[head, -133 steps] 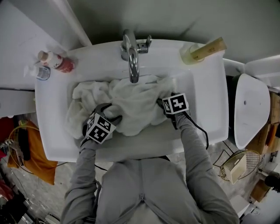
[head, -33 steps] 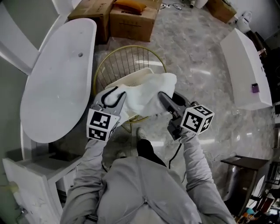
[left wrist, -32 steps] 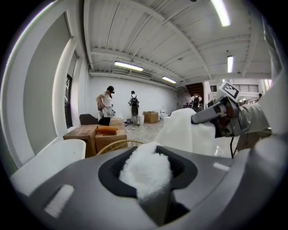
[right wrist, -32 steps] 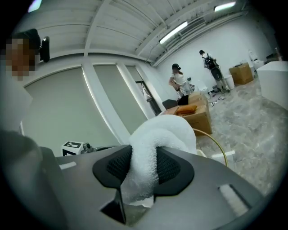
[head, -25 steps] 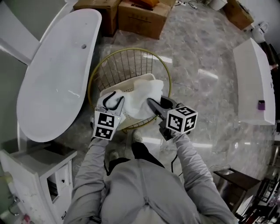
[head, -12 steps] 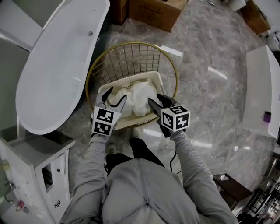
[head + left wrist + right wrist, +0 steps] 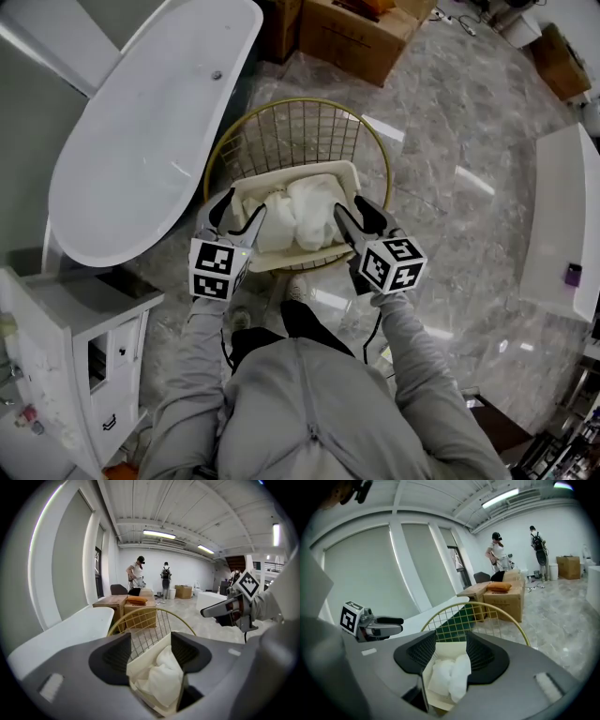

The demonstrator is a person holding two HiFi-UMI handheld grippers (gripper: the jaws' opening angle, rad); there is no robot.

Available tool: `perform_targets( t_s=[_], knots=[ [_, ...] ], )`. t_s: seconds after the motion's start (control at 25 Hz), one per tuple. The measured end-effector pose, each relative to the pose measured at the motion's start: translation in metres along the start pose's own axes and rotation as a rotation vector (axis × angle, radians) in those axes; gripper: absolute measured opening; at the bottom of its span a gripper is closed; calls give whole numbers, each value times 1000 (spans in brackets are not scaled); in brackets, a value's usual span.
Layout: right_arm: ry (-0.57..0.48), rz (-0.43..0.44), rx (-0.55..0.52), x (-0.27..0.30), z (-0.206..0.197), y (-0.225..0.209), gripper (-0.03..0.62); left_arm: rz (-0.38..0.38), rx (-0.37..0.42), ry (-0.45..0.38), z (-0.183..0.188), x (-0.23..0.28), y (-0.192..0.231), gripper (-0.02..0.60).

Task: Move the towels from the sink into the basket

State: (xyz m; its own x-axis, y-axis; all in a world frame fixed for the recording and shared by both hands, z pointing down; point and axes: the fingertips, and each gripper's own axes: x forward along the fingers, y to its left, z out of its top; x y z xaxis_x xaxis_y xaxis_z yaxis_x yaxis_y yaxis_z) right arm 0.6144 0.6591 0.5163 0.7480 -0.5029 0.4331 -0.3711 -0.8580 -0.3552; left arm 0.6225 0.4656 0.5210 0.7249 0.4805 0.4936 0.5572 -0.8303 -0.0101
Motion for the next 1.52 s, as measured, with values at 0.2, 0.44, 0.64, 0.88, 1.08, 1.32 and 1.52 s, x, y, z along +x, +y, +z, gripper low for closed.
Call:
perform_targets(
  t_s=[0.2,0.44,0.64,0.88,1.08,1.32,1.52],
  knots=[
    [-135,96,-25,-8,46,32,186,194,-51,-99,21,-78,31,291],
    [-216,207,-65,-1,75,118,186,377,-75,-152,4,-200,68,291],
    [-226,388,-113,12,72,232,186,640,-138,-198,-37,-349,99,291],
    [-238,578,-193,4,36,413,186,937,-158,-230,-109,-563,110,291],
    [-241,770,-229,2,-11,577,186,1161,-244,-172,-184,-718,98,291],
    [-188,976,-276,-25,-80,729,186,1396,-275,-167,-267,-853,60,291],
    [-130,1165,-328,-49,-127,842,186,1566,-326,-160,-305,-931,29,291]
  ],
)
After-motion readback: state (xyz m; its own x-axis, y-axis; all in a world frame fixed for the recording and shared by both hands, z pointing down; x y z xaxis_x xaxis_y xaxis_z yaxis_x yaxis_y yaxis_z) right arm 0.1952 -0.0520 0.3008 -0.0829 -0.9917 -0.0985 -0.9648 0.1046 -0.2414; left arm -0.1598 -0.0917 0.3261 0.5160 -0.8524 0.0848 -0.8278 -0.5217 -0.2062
